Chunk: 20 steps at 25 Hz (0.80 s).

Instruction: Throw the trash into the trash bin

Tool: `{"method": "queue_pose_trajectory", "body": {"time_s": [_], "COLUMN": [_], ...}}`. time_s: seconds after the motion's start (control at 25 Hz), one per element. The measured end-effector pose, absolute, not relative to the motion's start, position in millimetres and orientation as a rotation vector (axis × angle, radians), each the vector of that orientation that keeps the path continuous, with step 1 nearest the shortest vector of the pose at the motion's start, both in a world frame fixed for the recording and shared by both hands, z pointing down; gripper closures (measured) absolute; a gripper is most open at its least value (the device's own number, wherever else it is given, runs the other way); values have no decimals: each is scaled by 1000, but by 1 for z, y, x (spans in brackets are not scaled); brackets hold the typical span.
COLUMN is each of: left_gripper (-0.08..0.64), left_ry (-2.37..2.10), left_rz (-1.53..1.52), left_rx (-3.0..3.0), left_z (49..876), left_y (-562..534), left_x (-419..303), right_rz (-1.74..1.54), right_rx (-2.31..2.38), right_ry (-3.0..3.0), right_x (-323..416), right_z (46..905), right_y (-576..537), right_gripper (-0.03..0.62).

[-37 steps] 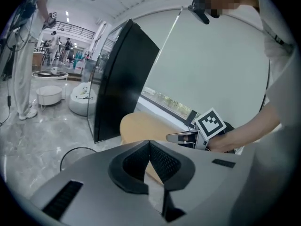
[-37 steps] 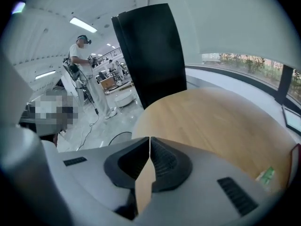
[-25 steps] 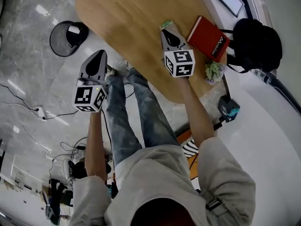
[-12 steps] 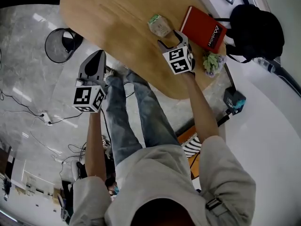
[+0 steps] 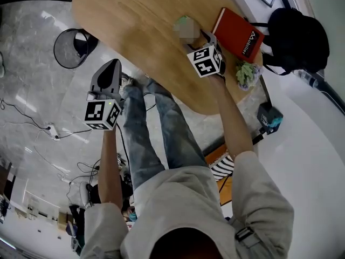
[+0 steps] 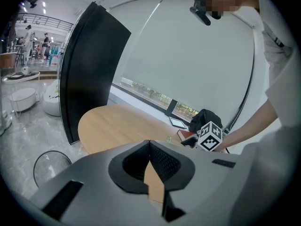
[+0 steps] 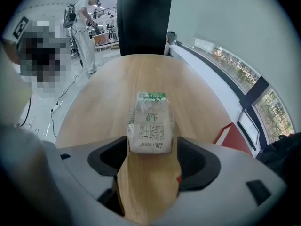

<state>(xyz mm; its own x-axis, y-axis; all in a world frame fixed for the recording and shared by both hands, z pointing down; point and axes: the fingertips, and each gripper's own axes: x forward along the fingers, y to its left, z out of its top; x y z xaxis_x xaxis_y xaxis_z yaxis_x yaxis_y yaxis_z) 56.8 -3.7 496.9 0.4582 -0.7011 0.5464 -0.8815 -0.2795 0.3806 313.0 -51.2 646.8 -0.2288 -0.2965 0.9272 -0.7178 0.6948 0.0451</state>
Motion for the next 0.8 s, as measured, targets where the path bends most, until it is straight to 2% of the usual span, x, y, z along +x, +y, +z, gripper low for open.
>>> {"method": "queue_pose_trajectory", "body": {"time_s": [0.8], "left_gripper": [543], "left_ry": [-1346], "left_rz": [341], "left_rx": [2042], "left_z": [495], "left_y": [-1], "left_x": [42], "right_rz": [486], "right_rx": [852], "right_ry": [-1869], "right_x": [300], "right_z": [635], "right_y": [-68], "right_gripper": [284]}}
